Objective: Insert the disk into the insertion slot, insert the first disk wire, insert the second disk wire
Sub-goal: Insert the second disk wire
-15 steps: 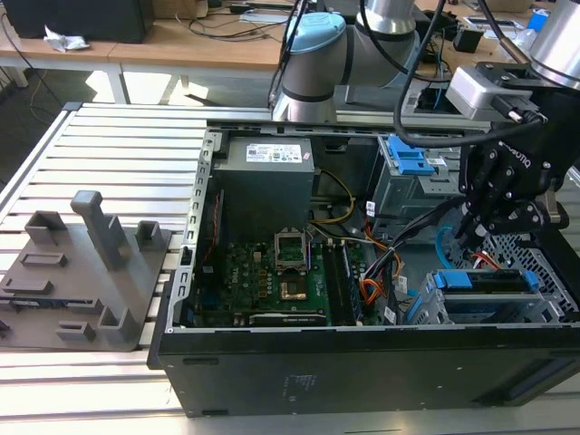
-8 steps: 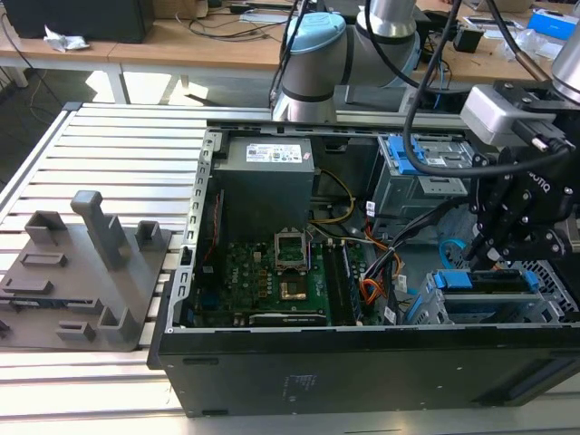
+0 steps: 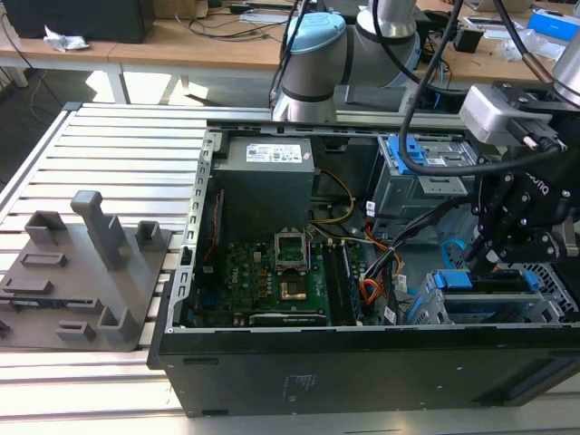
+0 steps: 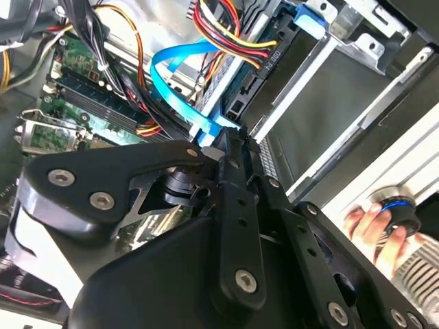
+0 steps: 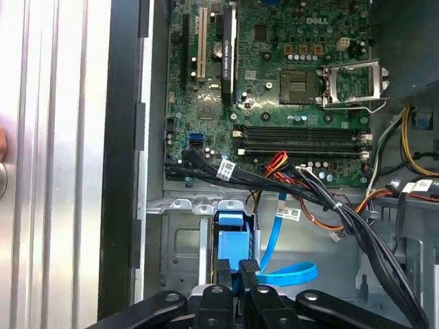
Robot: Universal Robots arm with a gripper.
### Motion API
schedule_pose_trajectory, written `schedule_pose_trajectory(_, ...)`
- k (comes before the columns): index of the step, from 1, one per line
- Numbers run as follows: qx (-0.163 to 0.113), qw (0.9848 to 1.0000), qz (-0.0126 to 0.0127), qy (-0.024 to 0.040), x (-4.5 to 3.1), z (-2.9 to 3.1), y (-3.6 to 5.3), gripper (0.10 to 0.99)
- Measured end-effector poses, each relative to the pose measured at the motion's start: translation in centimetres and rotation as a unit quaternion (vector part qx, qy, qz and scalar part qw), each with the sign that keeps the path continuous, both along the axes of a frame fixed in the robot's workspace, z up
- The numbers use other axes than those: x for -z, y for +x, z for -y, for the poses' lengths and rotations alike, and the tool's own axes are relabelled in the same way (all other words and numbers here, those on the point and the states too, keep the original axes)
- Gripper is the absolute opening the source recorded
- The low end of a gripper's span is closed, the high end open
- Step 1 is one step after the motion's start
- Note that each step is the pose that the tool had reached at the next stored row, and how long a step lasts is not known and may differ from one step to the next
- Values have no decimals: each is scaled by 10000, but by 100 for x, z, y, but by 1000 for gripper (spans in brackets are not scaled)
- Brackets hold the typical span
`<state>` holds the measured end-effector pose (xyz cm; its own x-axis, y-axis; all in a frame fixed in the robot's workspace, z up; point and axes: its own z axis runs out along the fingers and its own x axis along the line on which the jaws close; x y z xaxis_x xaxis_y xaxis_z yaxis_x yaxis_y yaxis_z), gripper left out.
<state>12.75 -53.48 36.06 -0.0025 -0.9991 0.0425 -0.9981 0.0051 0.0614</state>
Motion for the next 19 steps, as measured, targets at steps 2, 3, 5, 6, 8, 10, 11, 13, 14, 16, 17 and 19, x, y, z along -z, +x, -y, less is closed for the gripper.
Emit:
schedule_pose_trajectory(2, 144, 9999, 0, 0, 2, 0, 0, 165)
schedule_pose_trajectory(3, 198, 9998, 0, 0, 2, 0, 0, 165)
schedule_pose_trajectory(5, 331, 9995, 0, 0, 5, 0, 0, 165)
schedule_pose_trajectory(6, 382, 9993, 0, 0, 6, 0, 0, 165)
schedule_pose_trajectory(8, 495, 9988, 0, -1, 8, 0, 0, 165)
schedule_pose_trajectory(10, 495, 9988, 0, 5, 16, 0, 1, 165)
schedule_pose_trajectory(11, 495, 9988, 0, 4, 19, 0, 1, 165)
schedule_pose_trajectory(13, 495, 9988, 0, 5, 30, 0, 1, 165)
schedule_pose_trajectory(14, 495, 9988, 0, 4, 35, 0, 1, 165)
schedule_pose_trajectory(16, 495, 9988, 0, 4, 54, 0, 1, 165)
schedule_pose_trajectory(17, 496, 9988, 0, 3, 62, 0, 1, 165)
schedule_pose_trajectory(19, 496, 9988, 0, 4, 72, 0, 2, 165)
